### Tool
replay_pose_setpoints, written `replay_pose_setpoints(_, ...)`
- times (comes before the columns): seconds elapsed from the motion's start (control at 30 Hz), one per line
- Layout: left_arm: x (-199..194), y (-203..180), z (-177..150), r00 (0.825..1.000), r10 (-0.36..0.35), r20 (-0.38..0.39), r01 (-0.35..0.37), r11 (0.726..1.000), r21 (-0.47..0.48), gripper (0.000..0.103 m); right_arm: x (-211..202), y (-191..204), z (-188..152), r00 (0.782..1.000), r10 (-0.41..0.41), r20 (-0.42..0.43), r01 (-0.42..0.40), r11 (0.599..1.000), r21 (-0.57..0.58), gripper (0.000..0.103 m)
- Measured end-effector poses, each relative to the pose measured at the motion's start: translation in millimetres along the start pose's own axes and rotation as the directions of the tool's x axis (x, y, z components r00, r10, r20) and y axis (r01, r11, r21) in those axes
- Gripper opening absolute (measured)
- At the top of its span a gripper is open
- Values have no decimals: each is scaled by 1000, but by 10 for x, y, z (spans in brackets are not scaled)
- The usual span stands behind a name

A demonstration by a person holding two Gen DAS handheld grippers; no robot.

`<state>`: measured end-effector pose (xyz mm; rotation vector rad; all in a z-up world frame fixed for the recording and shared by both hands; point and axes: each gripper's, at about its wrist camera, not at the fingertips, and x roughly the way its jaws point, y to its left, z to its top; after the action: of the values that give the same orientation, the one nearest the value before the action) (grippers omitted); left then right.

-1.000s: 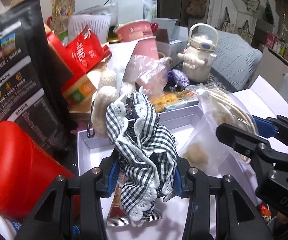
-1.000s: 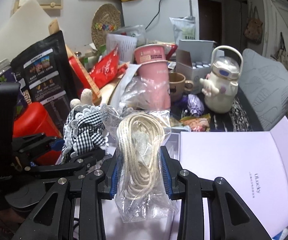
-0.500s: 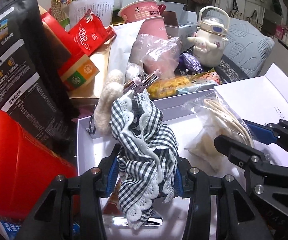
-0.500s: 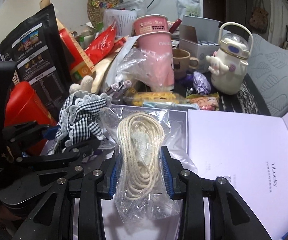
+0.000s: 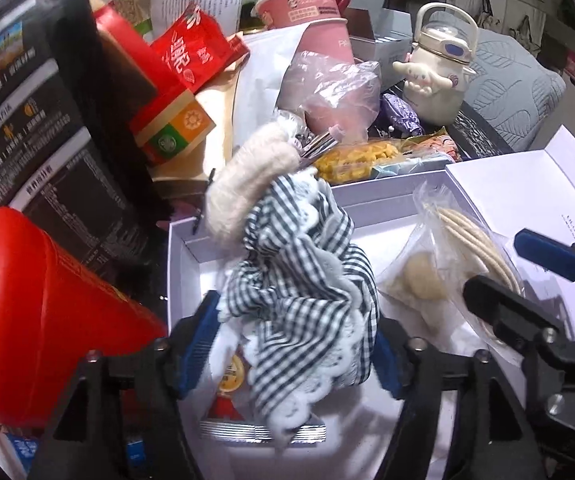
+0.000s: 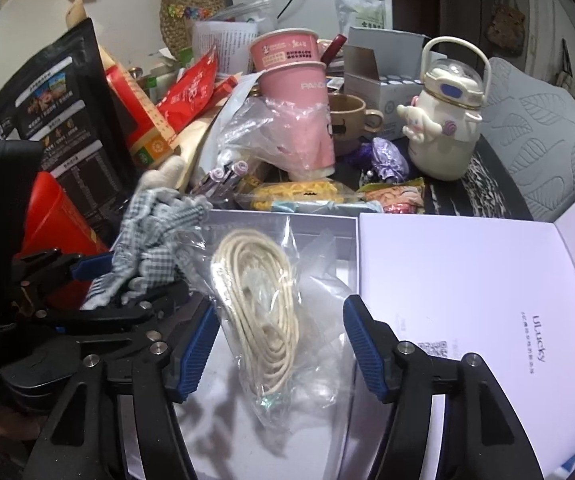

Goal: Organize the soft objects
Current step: 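Open the left gripper over the box while the right gripper releases the cord bag inside, then withdraw both open grippers from the white box back over the table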

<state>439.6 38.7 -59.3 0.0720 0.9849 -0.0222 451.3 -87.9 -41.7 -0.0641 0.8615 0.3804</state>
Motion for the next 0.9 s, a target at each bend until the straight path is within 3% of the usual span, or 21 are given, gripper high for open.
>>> replay_pose_setpoints(0.27,-241,-6,17,998,-14,54,15,1000,-8,74,-270,-50,15,999,-16,50,15,1000,10,64)
replay_pose_setpoints(0.57,-646,-38,33,991,19,136,-21,1000,18,74,-622,5,23,992,-54,112,52,998,22,64)
replay_pose_setpoints(0.9,-1085,-19,5,974,-22,225,19,1000,16,74,-1078,103,-11,979,-88,182,85,996,23,64)
